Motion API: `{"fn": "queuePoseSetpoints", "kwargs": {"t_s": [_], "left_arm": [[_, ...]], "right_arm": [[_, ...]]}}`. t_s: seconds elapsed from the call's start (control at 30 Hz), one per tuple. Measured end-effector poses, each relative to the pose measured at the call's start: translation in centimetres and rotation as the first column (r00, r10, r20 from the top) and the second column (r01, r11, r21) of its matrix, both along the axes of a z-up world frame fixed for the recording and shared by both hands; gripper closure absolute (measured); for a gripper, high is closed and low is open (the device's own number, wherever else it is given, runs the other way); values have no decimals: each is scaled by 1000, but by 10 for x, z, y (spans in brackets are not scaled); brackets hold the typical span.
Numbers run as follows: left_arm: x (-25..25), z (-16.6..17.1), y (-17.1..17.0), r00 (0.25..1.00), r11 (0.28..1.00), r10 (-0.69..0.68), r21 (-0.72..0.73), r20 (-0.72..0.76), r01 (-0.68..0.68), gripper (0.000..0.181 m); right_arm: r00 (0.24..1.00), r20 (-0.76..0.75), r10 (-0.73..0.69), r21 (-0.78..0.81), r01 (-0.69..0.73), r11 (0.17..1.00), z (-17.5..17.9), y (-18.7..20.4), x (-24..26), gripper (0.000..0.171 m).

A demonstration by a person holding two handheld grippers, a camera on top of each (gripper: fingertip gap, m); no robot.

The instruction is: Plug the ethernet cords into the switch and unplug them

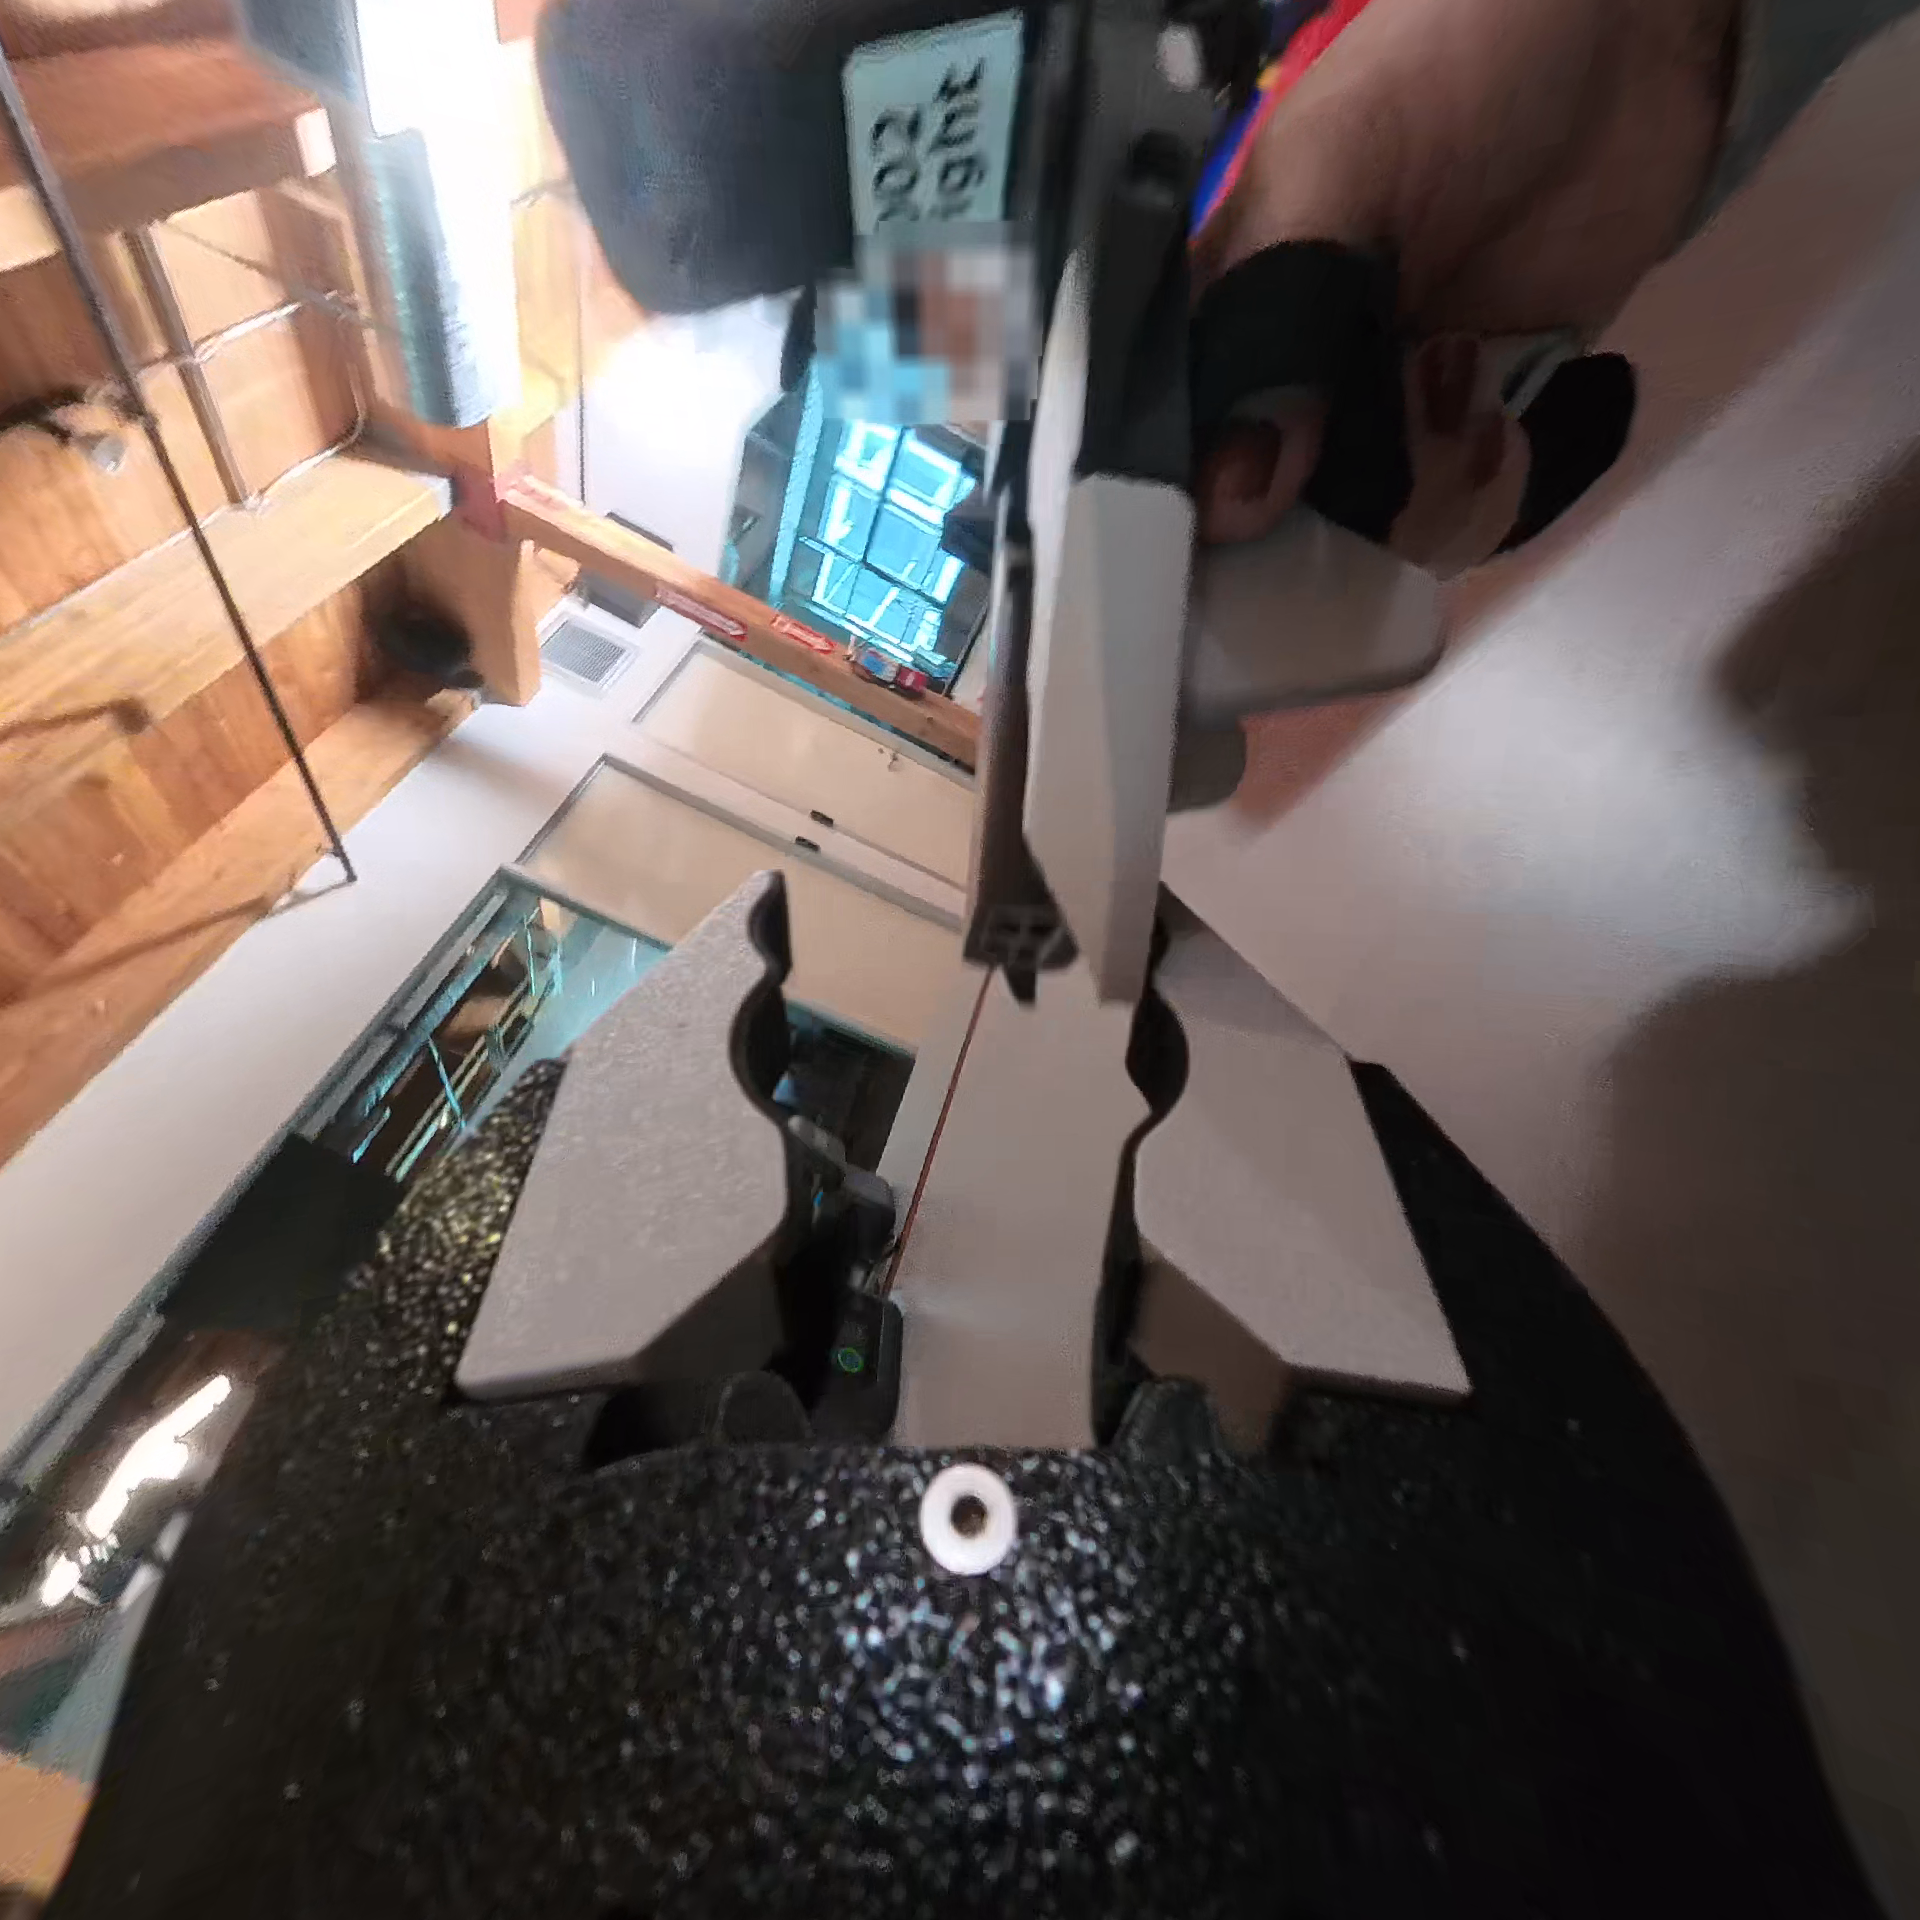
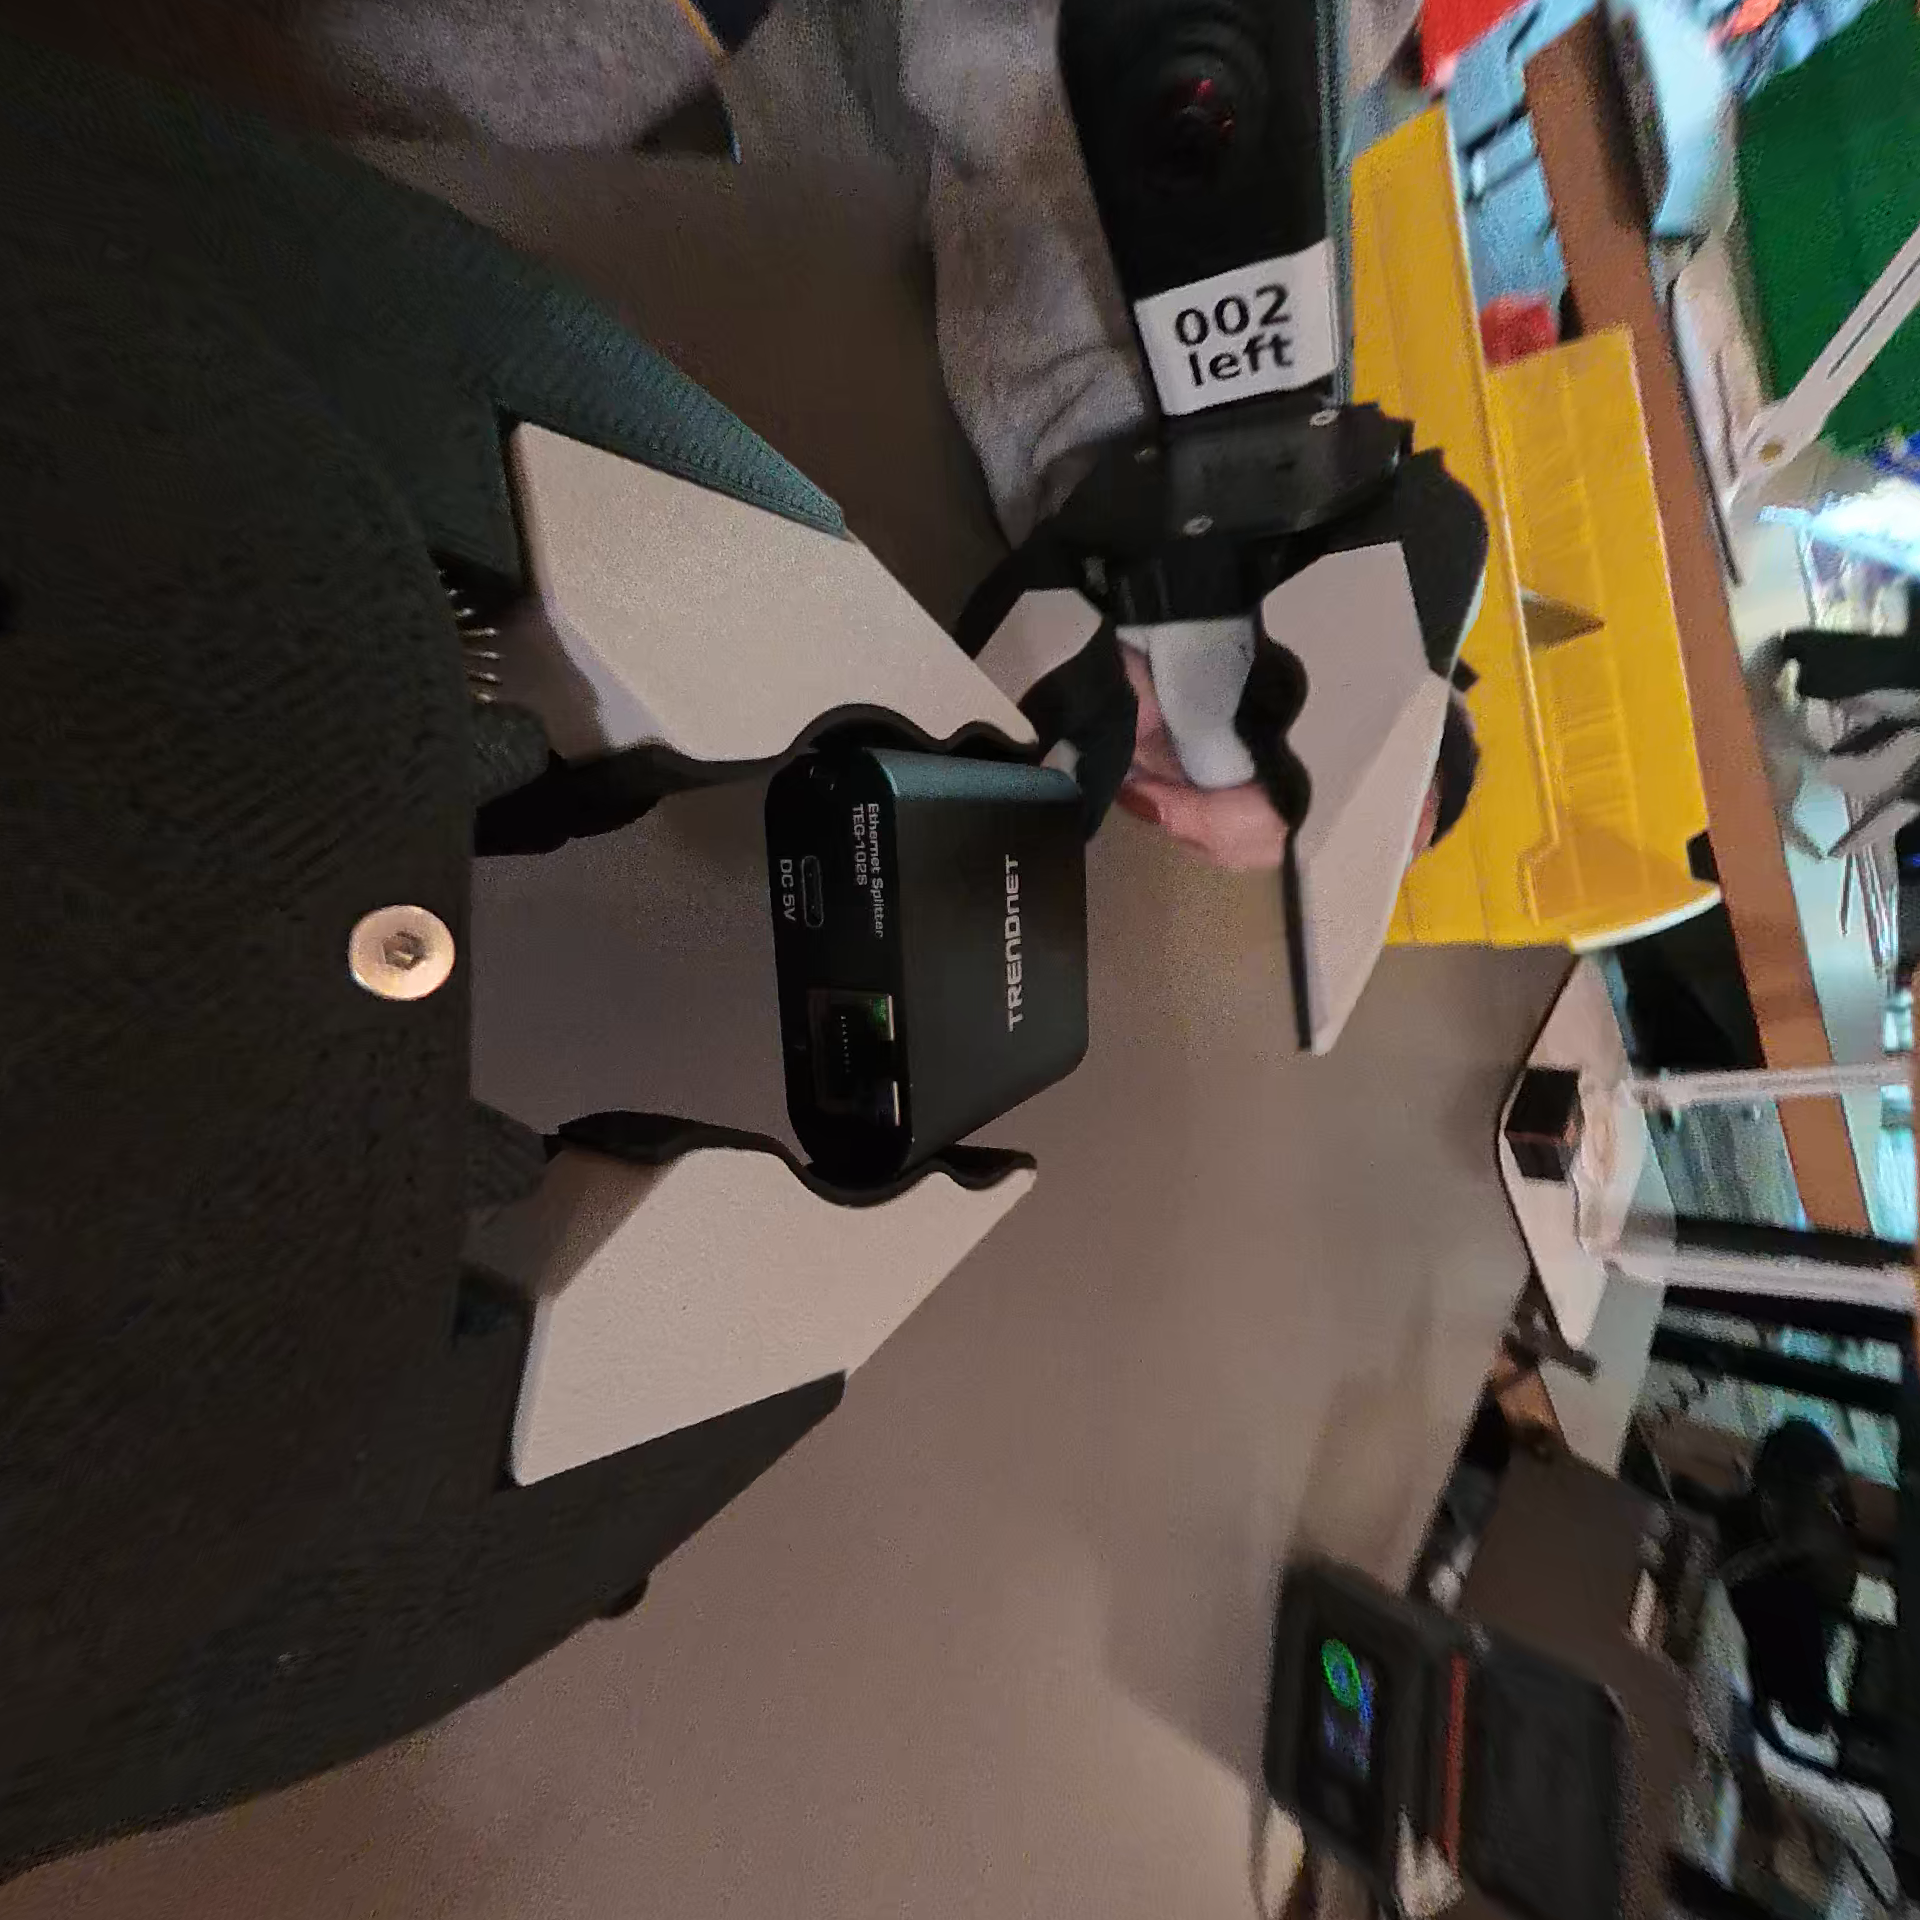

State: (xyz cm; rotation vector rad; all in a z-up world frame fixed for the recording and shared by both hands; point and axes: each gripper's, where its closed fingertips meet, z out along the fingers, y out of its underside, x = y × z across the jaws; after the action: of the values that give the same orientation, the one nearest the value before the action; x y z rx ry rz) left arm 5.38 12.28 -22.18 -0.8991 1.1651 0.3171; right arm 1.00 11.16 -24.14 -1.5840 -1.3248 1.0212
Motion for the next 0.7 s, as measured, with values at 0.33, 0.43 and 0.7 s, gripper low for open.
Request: {"fn": "queuePoseSetpoints", "kwargs": {"t_s": [0.33, 0.43, 0.7], "left_arm": [[-34, 13, 26, 960, 986, 96, -154, 261, -56, 120], [-33, 6, 30, 965, 981, 108, -184, 240, -64, 120], [-39, -11, 44, 954, 940, 174, -329, 245, -87, 126]], "right_arm": [[788, 295, -540, 207, 499, 842, 97, 161, 166, 97], [620, 502, -603, 150, 624, 767, 79, 210, 222, 97], [263, 860, -438, 127, 720, 682, -16, 248, 286, 97]]}}
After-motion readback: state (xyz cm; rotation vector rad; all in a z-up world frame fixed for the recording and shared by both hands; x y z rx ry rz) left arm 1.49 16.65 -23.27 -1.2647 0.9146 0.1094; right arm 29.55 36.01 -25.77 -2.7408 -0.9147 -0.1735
